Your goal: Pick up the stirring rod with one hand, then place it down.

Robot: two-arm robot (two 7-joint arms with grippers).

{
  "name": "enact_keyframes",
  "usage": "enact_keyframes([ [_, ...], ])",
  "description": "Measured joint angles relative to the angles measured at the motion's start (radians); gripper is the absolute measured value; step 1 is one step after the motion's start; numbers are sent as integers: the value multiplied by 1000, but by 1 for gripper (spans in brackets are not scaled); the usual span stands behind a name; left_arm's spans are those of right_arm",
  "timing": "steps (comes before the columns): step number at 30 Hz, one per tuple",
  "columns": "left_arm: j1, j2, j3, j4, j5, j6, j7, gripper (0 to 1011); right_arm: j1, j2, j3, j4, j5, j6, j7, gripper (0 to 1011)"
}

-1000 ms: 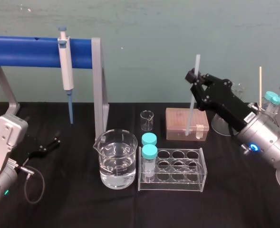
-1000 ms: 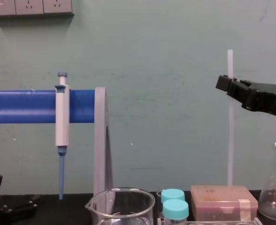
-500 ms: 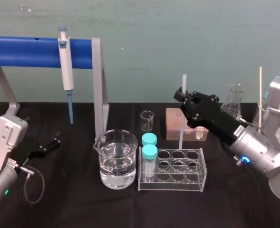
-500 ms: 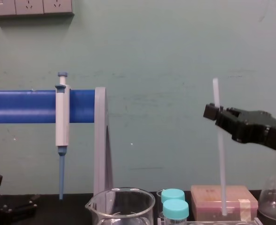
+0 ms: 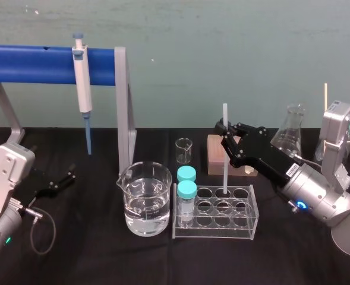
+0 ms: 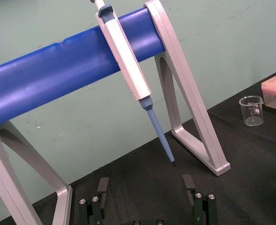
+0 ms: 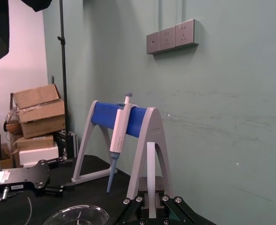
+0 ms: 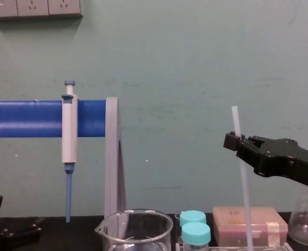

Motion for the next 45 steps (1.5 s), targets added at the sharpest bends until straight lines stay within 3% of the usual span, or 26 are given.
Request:
enact_keyframes([
  [24,0,0,0,0,0,0,0,1000,13,-43,4,104,39,-54,38,67],
  [45,0,0,0,0,0,0,0,1000,14,-53,-14,145,-8,-47,14,67],
])
